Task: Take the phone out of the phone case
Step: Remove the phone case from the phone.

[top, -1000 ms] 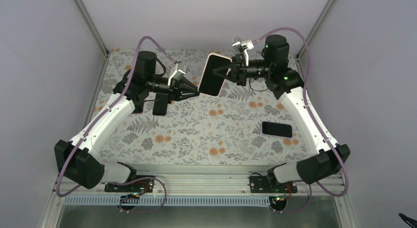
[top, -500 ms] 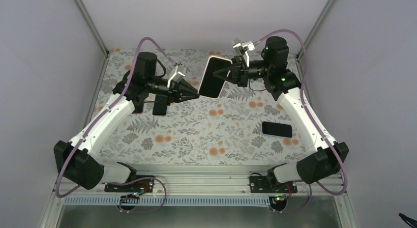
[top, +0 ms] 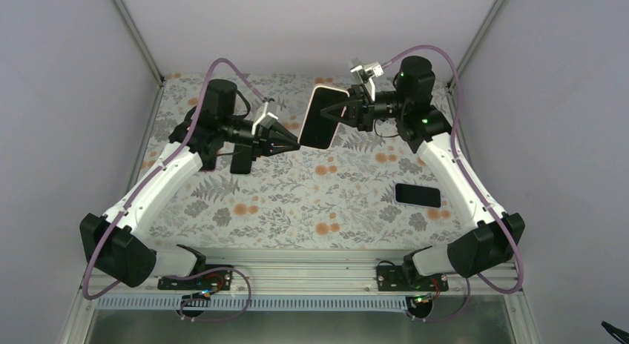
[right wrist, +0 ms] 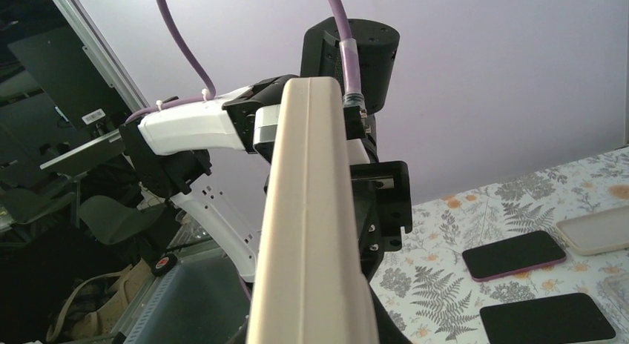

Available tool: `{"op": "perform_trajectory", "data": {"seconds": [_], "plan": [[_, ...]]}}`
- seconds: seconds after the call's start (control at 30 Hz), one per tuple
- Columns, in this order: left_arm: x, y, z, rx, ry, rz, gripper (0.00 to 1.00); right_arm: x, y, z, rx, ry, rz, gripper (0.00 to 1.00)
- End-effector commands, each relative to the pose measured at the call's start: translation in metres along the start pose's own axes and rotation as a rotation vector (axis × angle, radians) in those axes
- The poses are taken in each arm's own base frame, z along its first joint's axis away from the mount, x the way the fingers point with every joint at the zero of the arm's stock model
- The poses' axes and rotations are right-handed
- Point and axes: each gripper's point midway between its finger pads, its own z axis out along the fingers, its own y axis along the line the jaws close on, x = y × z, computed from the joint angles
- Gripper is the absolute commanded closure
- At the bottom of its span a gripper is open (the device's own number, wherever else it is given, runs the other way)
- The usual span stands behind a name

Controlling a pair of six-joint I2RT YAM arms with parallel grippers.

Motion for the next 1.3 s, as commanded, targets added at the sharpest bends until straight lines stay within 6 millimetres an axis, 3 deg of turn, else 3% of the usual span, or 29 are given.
{"op": "perform_trajectory", "data": {"seconds": [0.0,0.4,0.63,0.73,0.83,0.97,1.07,1.27], "plan": [[0.005,0.04,-0.002,-0.18,0.048,0.145,0.98,0.023,0.084,0.005,-0.39,0.143,0.095,0.96],[0.0,0.061,-0.004,-0.261,0.076,0.199,0.98,0.032,0.1,0.006,-0.482,0.176,0.12,0.96],[-0.004,0.067,-0.015,-0.274,0.044,0.149,0.97,0.029,0.096,0.009,-0.454,0.16,0.097,0.96],[0.002,0.059,-0.017,-0.252,0.045,0.117,0.81,0.018,0.081,0.008,-0.358,0.119,0.055,0.96],[0.001,0.051,-0.023,-0.229,0.025,0.068,0.55,0.006,0.051,0.009,-0.195,0.077,0.024,0.96],[-0.009,0.026,-0.027,-0.137,-0.014,0.06,0.36,-0.002,0.016,0.011,-0.028,0.053,0.003,0.96],[-0.012,0.005,-0.029,-0.076,-0.025,0.083,0.31,-0.004,0.002,0.012,0.023,0.05,0.01,0.96],[-0.02,-0.005,-0.028,-0.044,-0.033,0.038,0.26,0.0,-0.019,0.013,0.113,0.054,0.004,0.96]]}}
